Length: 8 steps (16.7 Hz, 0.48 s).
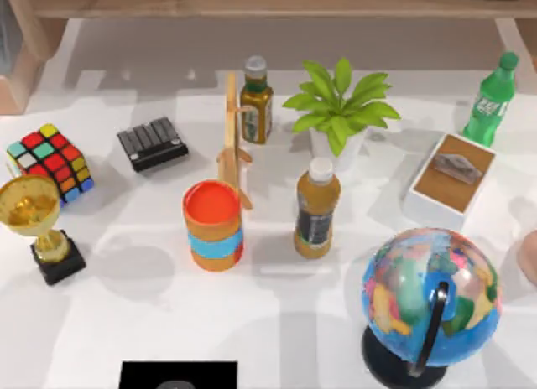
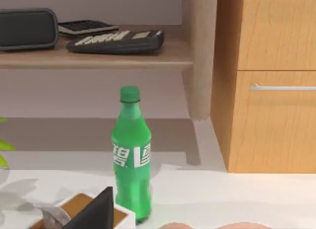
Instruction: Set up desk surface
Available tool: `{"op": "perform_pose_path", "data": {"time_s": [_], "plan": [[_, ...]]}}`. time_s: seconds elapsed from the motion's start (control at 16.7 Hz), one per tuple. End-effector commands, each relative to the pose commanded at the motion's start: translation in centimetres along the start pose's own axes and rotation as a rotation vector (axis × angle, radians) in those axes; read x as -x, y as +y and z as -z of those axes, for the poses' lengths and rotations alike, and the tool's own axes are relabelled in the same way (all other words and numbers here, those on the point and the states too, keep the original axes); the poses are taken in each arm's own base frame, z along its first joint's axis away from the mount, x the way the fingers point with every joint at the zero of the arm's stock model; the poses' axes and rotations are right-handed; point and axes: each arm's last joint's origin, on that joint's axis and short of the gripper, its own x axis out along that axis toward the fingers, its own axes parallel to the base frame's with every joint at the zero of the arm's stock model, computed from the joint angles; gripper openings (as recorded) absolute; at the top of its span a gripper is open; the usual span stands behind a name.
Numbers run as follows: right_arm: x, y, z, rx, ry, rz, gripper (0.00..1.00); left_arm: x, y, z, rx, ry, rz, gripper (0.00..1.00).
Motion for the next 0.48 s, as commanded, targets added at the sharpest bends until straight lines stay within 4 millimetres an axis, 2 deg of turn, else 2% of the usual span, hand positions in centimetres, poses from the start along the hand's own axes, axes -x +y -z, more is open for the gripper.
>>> {"op": "perform_pose_path", "data": {"time_s": [0.24,0.48], "plan": [[0.0,0.0,0.0,0.0,0.0,0.0,1.0,-6.7,-6.3,-0.3,-0.001,-0.001,0.001,1.0],[0.0,0.0,0.0,0.0,0.0,0.0,1.0,-10.0,-10.8,0.8,0.002,-0.009,0.002,1.0]]}}
